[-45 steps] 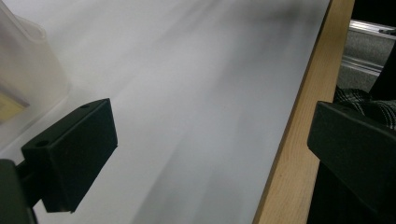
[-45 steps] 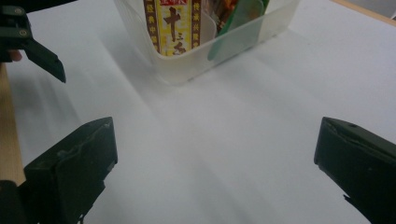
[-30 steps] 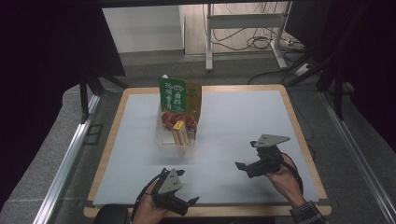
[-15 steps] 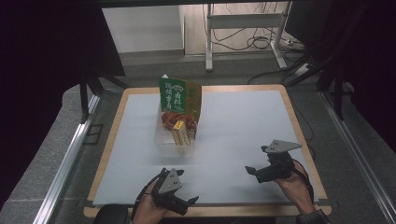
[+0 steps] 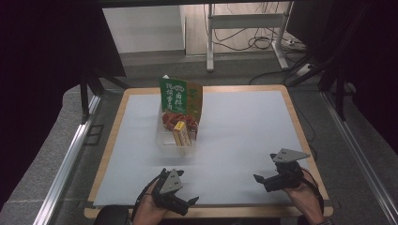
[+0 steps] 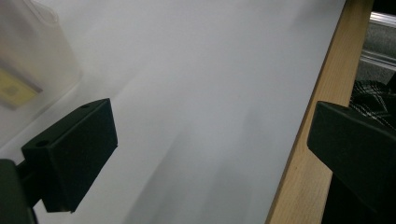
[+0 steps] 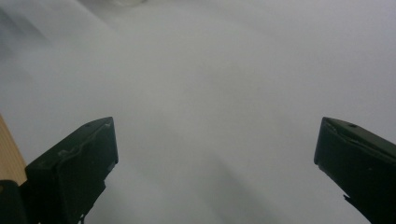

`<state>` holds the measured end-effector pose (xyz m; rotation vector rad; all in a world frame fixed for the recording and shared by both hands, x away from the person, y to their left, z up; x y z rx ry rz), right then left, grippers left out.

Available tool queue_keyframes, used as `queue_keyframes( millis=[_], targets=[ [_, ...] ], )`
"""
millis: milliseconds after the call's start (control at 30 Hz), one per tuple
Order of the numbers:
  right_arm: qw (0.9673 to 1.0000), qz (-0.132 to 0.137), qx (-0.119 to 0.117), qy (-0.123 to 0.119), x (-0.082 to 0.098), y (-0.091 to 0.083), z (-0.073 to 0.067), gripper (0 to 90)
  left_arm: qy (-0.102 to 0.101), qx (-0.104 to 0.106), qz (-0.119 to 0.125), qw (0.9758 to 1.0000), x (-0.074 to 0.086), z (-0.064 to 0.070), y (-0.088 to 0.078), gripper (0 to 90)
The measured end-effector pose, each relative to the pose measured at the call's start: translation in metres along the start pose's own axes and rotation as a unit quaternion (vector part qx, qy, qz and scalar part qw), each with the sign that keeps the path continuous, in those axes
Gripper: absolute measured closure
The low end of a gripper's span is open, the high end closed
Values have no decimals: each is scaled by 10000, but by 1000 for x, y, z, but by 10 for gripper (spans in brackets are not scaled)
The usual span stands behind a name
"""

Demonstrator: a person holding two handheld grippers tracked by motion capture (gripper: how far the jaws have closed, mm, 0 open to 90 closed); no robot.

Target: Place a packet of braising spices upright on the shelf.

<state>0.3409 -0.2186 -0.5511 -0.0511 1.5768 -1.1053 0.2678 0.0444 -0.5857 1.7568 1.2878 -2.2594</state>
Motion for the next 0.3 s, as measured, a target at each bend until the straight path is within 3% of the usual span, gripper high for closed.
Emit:
queue_keyframes(
  millis=[300],
  targets=[
    [9999,-93,37,103,13,-1,4,0,-14,-38,-36,10000,0,-1,1,13]
  ],
)
Point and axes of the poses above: each handheld gripper's, and its own axes: y roughly forward along the jaws, x roughly out of its underside, z roughly to its right, the point moved 10 cm from there along y, roughly forward along the jaws, and after that the axes turned 4 degrees about -y, right-handed, at the moved point
